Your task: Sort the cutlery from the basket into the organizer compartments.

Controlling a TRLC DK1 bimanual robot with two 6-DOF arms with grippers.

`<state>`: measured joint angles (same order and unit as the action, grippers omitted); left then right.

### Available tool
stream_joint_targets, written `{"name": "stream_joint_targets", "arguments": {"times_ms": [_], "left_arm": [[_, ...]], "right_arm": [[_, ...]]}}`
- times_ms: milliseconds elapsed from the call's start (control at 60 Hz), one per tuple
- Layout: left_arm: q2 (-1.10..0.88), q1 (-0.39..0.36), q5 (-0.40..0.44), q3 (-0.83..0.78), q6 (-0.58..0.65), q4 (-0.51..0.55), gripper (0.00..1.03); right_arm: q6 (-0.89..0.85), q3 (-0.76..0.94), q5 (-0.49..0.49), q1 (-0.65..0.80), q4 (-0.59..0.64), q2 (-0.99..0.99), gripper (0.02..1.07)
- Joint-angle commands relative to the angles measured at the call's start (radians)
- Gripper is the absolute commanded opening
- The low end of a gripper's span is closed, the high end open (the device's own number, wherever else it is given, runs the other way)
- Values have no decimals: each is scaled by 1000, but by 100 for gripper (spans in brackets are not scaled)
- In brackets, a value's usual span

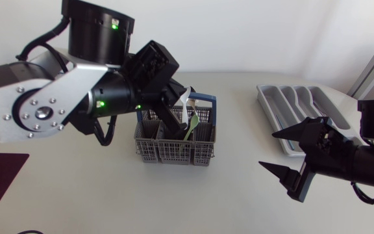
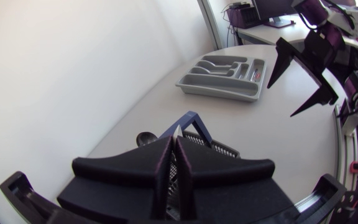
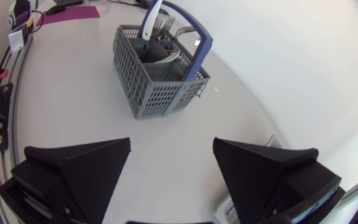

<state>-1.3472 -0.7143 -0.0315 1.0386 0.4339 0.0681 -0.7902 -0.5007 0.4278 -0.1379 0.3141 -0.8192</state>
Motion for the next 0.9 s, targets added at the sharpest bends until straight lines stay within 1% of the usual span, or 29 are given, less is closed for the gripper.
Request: {"name": "stream_joint_targets", "arguments": {"times_ms": [0, 67, 117, 167, 300, 400, 533, 583, 633, 817, 883], "left_arm": [[23, 3, -4, 80, -124, 29, 5], [16, 3, -4, 109, -188, 58, 5], [8, 1, -4, 132, -233, 84, 5], [-7, 6, -4, 163, -276, 116, 5], [-50, 9, 12, 232, -366, 191, 5], [-98, 10, 44, 279, -425, 253, 5], [-144, 9, 58, 314, -460, 288, 5], [-155, 10, 65, 322, -471, 294, 5], [-162, 10, 70, 328, -480, 300, 5], [-184, 12, 96, 347, -512, 317, 5], [-187, 12, 99, 350, -520, 317, 5]], "right_arm": [[151, -61, -40, -66, -4, 18, 92], [221, -94, -50, -109, 0, 17, 91], [281, -125, -69, -146, -1, 9, 87], [336, -156, -92, -193, -1, -6, 84], [447, -231, -118, -273, -6, -75, 84], [514, -291, -130, -322, -6, -146, 84], [595, -377, -139, -359, -4, -233, 83], [611, -401, -144, -370, -6, -259, 77], [631, -426, -146, -376, -9, -284, 75], [655, -489, -150, -408, -9, -386, 75], [658, -504, -150, -407, -9, -416, 69]]}}
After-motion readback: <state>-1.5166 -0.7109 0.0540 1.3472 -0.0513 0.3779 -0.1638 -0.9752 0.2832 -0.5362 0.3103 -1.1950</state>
